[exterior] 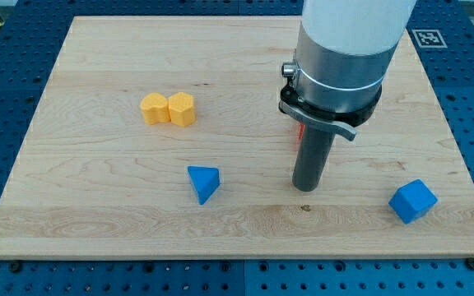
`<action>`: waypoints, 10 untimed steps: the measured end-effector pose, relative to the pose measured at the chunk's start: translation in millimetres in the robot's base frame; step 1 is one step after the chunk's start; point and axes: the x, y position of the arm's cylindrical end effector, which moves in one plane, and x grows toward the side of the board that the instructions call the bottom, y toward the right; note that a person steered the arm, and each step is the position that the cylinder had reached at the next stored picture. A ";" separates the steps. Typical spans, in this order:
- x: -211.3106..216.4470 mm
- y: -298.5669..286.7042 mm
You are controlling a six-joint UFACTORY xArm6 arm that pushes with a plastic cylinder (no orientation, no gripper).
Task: Move the triangle to the left of the cube
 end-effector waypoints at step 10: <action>4.6 -110.9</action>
